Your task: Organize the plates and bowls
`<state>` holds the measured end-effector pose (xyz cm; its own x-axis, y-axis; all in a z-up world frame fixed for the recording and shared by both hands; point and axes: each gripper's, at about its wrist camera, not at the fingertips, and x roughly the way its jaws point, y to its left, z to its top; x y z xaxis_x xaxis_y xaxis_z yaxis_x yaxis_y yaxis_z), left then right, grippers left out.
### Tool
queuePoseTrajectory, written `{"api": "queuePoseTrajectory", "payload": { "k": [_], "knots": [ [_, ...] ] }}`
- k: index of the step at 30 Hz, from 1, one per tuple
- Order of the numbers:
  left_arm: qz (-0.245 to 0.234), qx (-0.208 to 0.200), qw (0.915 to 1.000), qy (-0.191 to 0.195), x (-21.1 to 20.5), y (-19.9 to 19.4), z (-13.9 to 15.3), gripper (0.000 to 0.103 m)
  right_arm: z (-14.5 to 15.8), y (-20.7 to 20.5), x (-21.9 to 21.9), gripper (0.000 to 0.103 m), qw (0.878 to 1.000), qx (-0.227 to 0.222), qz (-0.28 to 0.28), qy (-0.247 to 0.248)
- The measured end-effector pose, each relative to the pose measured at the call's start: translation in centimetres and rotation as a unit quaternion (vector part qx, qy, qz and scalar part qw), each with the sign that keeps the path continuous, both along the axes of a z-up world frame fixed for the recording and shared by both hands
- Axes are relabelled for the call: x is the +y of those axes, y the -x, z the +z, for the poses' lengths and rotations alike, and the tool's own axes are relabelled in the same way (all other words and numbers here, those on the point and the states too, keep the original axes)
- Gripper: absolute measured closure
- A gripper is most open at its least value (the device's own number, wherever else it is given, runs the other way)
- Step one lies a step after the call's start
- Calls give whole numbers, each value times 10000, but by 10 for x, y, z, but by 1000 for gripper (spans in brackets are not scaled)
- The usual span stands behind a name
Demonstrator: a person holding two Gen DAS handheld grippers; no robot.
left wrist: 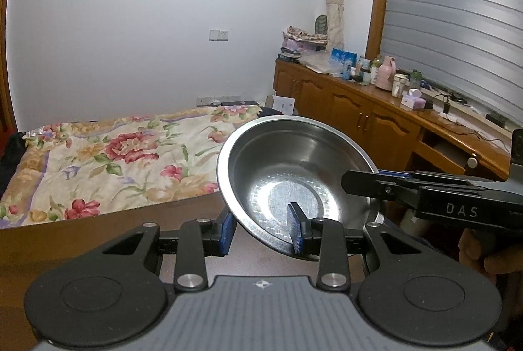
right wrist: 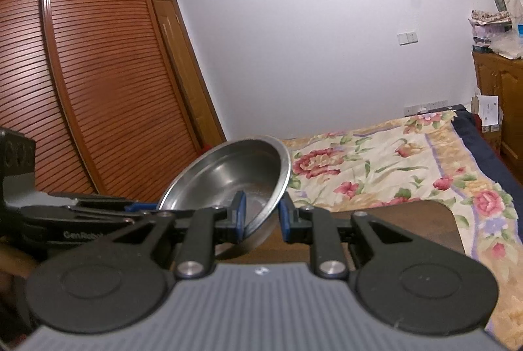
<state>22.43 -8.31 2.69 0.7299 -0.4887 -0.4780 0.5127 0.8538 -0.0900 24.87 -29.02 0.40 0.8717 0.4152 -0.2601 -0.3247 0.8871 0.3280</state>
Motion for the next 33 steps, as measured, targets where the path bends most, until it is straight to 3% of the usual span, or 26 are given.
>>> {"api": "queuePoseTrajectory", "payload": {
  "k": [21, 33],
  "knots": [
    [-54, 31, 9998, 188, 31, 96, -4, 71, -10, 80, 15, 80, 9998, 22, 194, -58],
    [-114, 401, 9991, -8, 28, 108, -42, 71, -32, 98, 16, 80, 9991, 325, 213, -141]
  ]
}}
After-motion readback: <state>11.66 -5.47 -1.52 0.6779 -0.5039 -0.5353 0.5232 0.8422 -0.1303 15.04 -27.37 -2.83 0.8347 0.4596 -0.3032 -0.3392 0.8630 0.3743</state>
